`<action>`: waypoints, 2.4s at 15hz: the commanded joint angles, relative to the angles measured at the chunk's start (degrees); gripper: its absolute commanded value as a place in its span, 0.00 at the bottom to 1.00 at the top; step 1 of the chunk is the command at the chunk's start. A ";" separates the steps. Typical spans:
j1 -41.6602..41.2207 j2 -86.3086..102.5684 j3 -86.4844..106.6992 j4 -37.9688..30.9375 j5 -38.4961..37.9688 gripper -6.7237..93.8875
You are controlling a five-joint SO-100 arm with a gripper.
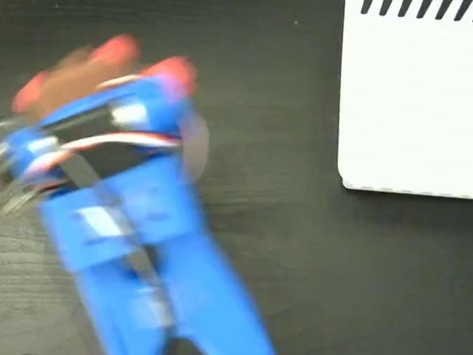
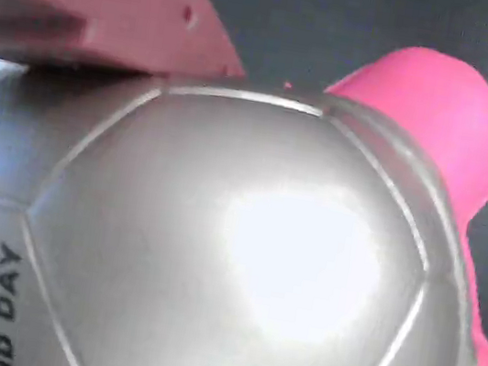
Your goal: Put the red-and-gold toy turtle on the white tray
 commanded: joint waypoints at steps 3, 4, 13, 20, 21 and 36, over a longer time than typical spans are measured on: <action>22.32 -0.26 -15.12 1.58 -1.93 0.06; 26.37 -1.93 -16.35 0.88 -0.88 0.06; 39.20 -24.61 -31.38 -1.93 7.38 0.06; 38.76 -33.40 -33.84 -3.96 8.70 0.06; 39.02 -34.98 -34.80 -4.04 9.05 0.06; 45.26 -39.73 -31.20 -5.01 3.87 0.39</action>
